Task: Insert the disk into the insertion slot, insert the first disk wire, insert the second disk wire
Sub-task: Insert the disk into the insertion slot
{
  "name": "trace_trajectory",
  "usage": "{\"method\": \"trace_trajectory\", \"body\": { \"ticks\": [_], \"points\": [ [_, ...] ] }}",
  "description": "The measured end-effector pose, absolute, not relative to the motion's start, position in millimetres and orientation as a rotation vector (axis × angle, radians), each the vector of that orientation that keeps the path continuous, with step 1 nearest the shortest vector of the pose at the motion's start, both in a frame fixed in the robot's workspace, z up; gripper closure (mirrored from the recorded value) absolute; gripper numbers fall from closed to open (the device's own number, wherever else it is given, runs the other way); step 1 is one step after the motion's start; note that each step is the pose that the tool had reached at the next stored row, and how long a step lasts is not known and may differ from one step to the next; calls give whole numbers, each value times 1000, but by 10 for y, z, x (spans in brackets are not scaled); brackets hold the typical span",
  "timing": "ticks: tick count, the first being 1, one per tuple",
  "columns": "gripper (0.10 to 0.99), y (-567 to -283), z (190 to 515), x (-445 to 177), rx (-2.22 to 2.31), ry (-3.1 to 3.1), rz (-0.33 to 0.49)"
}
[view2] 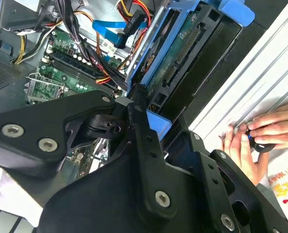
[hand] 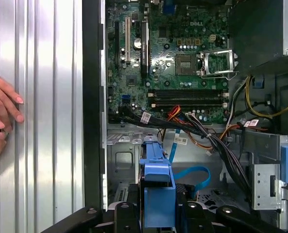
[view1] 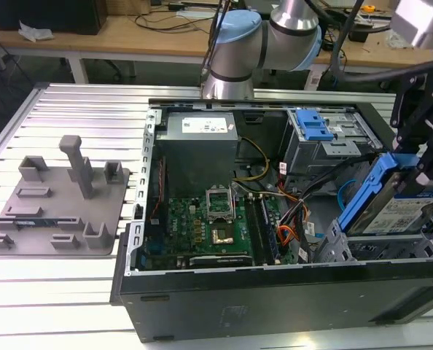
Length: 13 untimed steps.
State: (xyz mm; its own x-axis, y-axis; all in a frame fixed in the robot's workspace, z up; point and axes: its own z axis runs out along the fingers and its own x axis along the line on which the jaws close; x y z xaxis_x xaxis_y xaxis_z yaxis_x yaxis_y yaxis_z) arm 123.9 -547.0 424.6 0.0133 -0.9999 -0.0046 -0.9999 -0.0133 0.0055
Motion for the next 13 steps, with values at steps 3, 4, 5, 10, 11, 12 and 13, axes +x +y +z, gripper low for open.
{"method": "trace_trajectory", "body": {
  "ticks": [3,4,5,10,11,12,13],
  "points": [
    [718,-5480,4178,1239,2236,-2206,-12],
    [718,-5484,4146,1239,2236,-2206,-11],
    [710,-5484,4125,1239,2236,-2206,-11],
    [529,-5484,4097,1239,2235,-2206,-11],
    [529,-5484,4097,1239,2236,-2206,-11],
    [463,-5484,4096,1239,2236,-2206,-11],
    [463,-5484,4096,1239,2236,-2206,-11]
  ]
}}
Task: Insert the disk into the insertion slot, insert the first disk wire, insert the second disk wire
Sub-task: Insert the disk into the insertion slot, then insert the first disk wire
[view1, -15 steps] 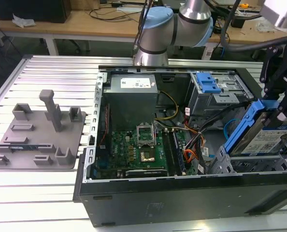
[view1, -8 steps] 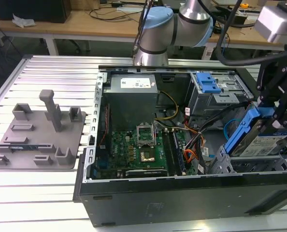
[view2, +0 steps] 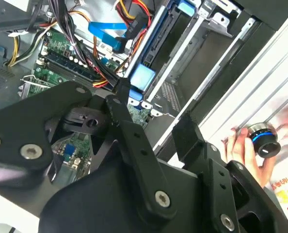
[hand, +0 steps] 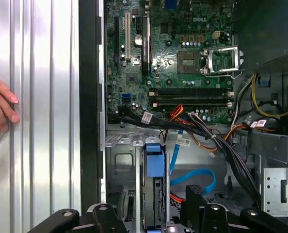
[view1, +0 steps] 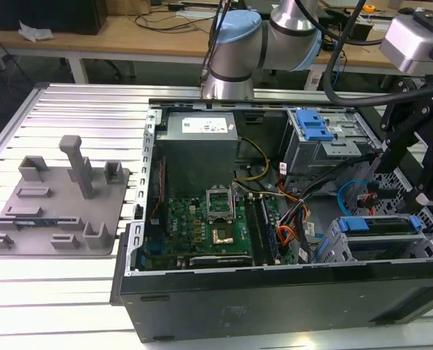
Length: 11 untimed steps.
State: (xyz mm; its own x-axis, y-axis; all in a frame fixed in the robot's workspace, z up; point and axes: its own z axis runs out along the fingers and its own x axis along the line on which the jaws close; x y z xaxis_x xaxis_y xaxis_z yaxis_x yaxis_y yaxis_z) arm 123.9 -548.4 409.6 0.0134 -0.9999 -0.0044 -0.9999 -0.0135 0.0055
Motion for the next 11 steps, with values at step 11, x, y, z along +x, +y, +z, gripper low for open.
{"method": "trace_trajectory", "body": {
  "ticks": [11],
  "points": [
    [463,-5484,4096,1239,2236,-2206,-11]
  ]
}}
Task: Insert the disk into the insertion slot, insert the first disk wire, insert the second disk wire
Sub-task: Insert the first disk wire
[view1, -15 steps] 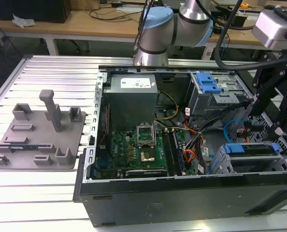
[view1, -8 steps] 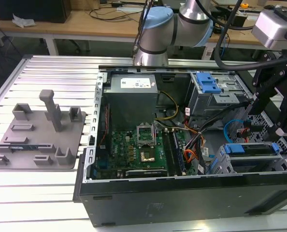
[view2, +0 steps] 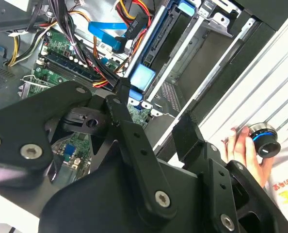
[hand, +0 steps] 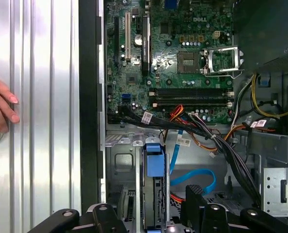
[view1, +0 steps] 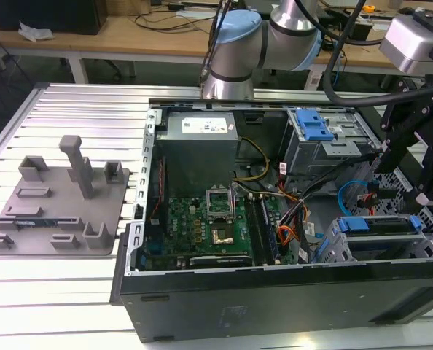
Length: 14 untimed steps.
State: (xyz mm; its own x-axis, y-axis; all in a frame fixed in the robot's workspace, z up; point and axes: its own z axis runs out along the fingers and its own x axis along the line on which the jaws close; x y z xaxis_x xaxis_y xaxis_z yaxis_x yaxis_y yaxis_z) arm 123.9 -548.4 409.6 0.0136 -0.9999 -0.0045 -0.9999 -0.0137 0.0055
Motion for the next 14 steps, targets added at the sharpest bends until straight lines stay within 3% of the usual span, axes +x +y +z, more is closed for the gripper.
{"method": "trace_trajectory", "body": {
  "ticks": [6,14],
  "points": [
    [463,-5484,4096,1239,2236,-2206,-11],
    [463,-5270,4095,1186,2194,-2165,90]
  ]
}}
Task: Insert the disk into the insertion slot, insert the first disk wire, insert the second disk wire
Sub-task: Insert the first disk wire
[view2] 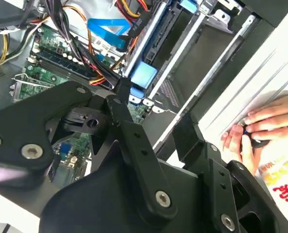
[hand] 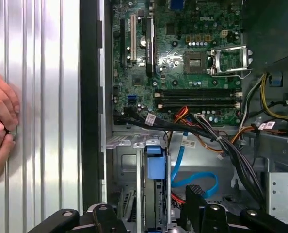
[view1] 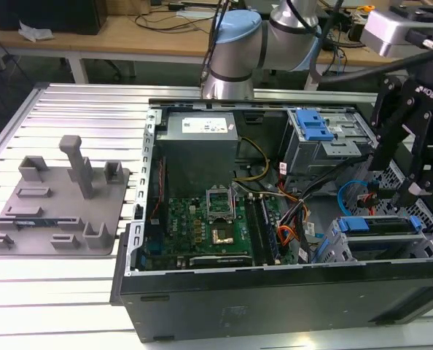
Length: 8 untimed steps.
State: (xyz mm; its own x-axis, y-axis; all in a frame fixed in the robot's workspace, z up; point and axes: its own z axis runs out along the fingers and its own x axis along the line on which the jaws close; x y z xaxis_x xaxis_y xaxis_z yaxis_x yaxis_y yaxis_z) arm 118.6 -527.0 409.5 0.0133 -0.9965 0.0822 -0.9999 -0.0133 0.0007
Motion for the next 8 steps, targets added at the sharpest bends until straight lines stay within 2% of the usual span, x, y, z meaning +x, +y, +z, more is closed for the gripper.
{"method": "trace_trajectory", "body": {
  "ticks": [4,5,6,8],
  "points": [
    [478,-5162,4089,1137,2117,-2095,296],
    [545,-5158,4089,1133,2110,-2090,324],
    [545,-5156,4090,1129,2105,-2086,344],
    [675,-5147,4087,1099,2086,-2068,395]
  ]
}}
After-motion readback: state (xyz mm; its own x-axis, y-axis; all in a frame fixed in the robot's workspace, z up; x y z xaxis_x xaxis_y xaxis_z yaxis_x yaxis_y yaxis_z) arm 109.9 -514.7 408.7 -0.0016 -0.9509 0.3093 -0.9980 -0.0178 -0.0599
